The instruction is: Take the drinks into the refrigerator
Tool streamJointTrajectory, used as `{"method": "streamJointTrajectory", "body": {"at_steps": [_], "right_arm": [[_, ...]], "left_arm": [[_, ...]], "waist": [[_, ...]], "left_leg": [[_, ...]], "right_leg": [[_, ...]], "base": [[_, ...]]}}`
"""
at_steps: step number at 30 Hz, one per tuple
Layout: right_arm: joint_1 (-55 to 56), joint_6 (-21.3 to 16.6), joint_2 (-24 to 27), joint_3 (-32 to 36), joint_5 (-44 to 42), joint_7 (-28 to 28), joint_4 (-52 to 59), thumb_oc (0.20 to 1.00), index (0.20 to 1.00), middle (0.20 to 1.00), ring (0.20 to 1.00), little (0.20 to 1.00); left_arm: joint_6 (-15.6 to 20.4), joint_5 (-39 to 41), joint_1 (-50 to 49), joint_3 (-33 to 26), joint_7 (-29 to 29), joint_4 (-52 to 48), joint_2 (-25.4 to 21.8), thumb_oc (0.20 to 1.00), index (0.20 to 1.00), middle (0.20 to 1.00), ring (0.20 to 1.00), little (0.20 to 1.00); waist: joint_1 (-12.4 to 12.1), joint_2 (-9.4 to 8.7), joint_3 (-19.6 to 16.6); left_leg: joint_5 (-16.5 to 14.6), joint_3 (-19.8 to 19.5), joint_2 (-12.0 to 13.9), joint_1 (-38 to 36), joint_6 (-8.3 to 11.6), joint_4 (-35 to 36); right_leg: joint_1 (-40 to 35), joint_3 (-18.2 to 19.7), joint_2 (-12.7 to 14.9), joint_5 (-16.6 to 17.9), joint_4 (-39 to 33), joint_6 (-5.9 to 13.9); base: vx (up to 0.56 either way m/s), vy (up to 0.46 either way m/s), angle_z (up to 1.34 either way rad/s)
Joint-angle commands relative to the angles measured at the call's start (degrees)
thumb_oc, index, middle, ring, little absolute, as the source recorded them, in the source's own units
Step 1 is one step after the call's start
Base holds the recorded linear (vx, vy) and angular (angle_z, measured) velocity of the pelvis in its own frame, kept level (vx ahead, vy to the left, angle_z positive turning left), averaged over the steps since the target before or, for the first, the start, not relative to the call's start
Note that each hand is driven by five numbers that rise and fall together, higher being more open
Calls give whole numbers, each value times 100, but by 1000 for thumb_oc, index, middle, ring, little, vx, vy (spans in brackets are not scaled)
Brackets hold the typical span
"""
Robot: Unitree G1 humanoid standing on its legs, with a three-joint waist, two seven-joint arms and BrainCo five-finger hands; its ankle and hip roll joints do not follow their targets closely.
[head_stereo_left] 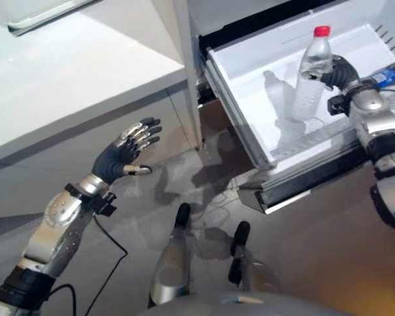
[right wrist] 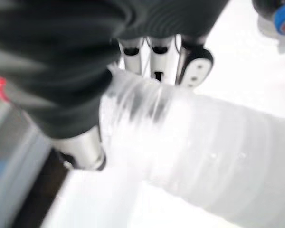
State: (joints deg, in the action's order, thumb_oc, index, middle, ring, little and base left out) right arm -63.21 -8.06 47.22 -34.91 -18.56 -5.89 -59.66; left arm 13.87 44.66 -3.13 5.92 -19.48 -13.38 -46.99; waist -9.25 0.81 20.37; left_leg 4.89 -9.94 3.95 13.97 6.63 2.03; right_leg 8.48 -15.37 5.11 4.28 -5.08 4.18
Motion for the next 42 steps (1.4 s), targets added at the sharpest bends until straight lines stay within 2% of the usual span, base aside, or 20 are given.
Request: {"method": "streamJointTrajectory", "body": {"at_steps": [1,9,10,12,13,14,21,22,23,25,28,31,32,33,34,35,36,37,38,42], "right_arm": [[-195,-404,477,-497,598,-40,203,200,200,200,200,200],[158,-318,772,-1406,1902,-866,687,200,200,200,200,200],[179,-328,825,-1693,2434,-944,755,200,200,200,200,200],[164,-328,804,-1925,2844,-1153,849,200,200,200,200,200],[175,-316,802,-1886,2816,-1178,932,492,492,492,492,492],[209,-290,810,-1826,2839,-1158,914,1000,1000,1000,1000,1000],[9,-264,1197,-1461,2564,-1056,1744,1000,1000,1000,1000,1000],[-31,-269,1304,-1352,2455,-974,1860,1000,1000,1000,1000,1000],[-75,-337,1665,-934,2096,-768,2271,1000,1000,1000,1000,1000],[-45,-387,1827,-813,2059,-695,2503,1000,1000,1000,1000,1000],[885,-579,2506,424,1978,-351,3635,1000,1000,1000,1000,1000],[2414,-832,2986,2063,2187,-80,4476,1000,1000,1000,1000,1000],[3236,-836,3015,2861,2273,-29,4741,1000,1000,1000,1000,1000],[3755,-899,3023,3255,2351,-41,4864,893,893,893,893,893],[4325,-908,2972,3709,2453,-77,5012,849,849,849,849,849],[5258,-887,2848,4413,2603,-129,5067,379,379,379,379,379],[5825,-878,2757,4705,2784,-280,5113,200,200,200,200,200],[6740,-874,2588,5221,2967,-508,5220,200,200,200,200,200],[7085,-821,2460,5298,3102,-603,5081,200,200,200,200,200],[7414,-694,1795,4729,3477,-874,4424,200,200,200,200,200]], "left_arm": [[407,99,-14,-73,14,-681,-143,1000,1000,1000,1000,1000],[425,-31,38,-62,-114,-592,-214,1000,1000,1000,1000,1000],[432,-89,90,-50,-134,-556,-224,1000,1000,1000,1000,1000],[409,-114,181,7,-173,-498,-188,1000,1000,1000,1000,1000],[397,-138,246,17,-174,-474,-172,1000,1000,1000,1000,1000],[380,-163,305,52,-182,-449,-155,1000,1000,1000,1000,1000],[280,-224,424,4,-239,-394,-2,1000,1000,1000,1000,1000],[265,-210,415,-13,-256,-389,-11,1000,1000,1000,1000,1000],[241,-160,319,-120,-294,-404,13,1000,1000,1000,1000,1000],[239,-157,287,-153,-296,-393,17,1000,1000,1000,1000,1000],[210,-180,59,-401,-307,-363,136,1000,1000,1000,1000,1000],[181,-182,-232,-679,-340,-367,206,1000,1000,1000,1000,1000],[173,-206,-333,-772,-335,-391,235,1000,1000,1000,1000,1000],[163,-247,-493,-987,-352,-402,314,1000,1000,1000,1000,1000],[139,-264,-631,-1120,-373,-448,345,1000,1000,1000,1000,1000],[122,-289,-695,-1147,-386,-487,339,1000,1000,1000,1000,1000],[94,-354,-825,-1294,-412,-534,367,1000,1000,1000,1000,1000],[60,-411,-897,-1323,-454,-616,371,1000,1000,1000,1000,1000],[55,-433,-938,-1324,-482,-622,432,1000,1000,1000,1000,1000],[130,-526,-996,-1488,-490,-822,581,1000,1000,1000,1000,1000]], "waist": [[116,-57,62],[138,-52,143],[136,-67,151],[125,-81,149],[145,-86,135],[142,-95,134],[270,-205,67],[287,-217,55],[357,-257,19],[395,-282,-30],[562,-325,-165],[769,-369,-327],[812,-394,-381],[973,-387,-424],[1072,-402,-459],[1053,-451,-482],[1123,-478,-504],[1056,-494,-530],[1058,-491,-556],[1051,-436,-587]], "left_leg": [[-81,31,-322,-368,-476,214],[-93,-91,-332,-412,-456,200],[-142,-89,-338,-473,-453,187],[-177,-86,-360,-502,-453,150],[-177,-84,-370,-482,-461,126],[-197,-76,-375,-491,-463,95],[-401,38,-433,-602,-480,-151],[-442,66,-444,-621,-483,-217],[-547,155,-459,-650,-489,-365],[-556,164,-481,-627,-501,-401],[-706,245,-510,-655,-540,-573],[-790,307,-522,-753,-577,-585],[-809,342,-519,-783,-587,-569],[-833,387,-514,-825,-601,-556],[-850,416,-511,-858,-617,-540],[-868,455,-516,-898,-633,-526],[-885,496,-517,-931,-650,-516],[-909,550,-517,-980,-667,-492],[-912,575,-519,-995,-674,-470],[-895,617,-527,-1080,-694,-372]], "right_leg": [[518,46,-212,-816,1210,-159],[454,-63,-194,-867,1230,-159],[383,-58,-191,-900,1209,-163],[308,-63,-193,-900,1160,-158],[292,-68,-187,-867,1118,-151],[253,-74,-185,-864,1096,-151],[16,-47,-153,-865,1035,-170],[-38,-24,-149,-859,1021,-173],[-119,36,-143,-869,1014,-180],[-115,52,-132,-841,997,-177],[-189,130,-116,-839,1012,-165],[-297,208,-127,-831,973,-144],[-313,235,-132,-828,959,-135],[-323,283,-137,-816,953,-123],[-332,325,-144,-809,951,-111],[-341,369,-146,-795,949,-98],[-351,415,-147,-781,944,-82],[-373,476,-153,-777,931,-71],[-376,495,-148,-768,913,-67],[-431,525,-136,-725,817,-41]], "base": [[7,-28,11],[5,-31,10],[-7,-5,5],[-11,-17,5],[-26,-14,4],[-42,-1,4],[-18,21,0],[-20,72,-4],[-28,64,-4],[-19,56,-4],[19,72,-12],[35,79,-14],[28,77,-13],[22,85,-10],[21,81,-17],[18,75,-24],[12,71,-46],[12,63,-40],[4,51,-42],[2,40,-24]]}}
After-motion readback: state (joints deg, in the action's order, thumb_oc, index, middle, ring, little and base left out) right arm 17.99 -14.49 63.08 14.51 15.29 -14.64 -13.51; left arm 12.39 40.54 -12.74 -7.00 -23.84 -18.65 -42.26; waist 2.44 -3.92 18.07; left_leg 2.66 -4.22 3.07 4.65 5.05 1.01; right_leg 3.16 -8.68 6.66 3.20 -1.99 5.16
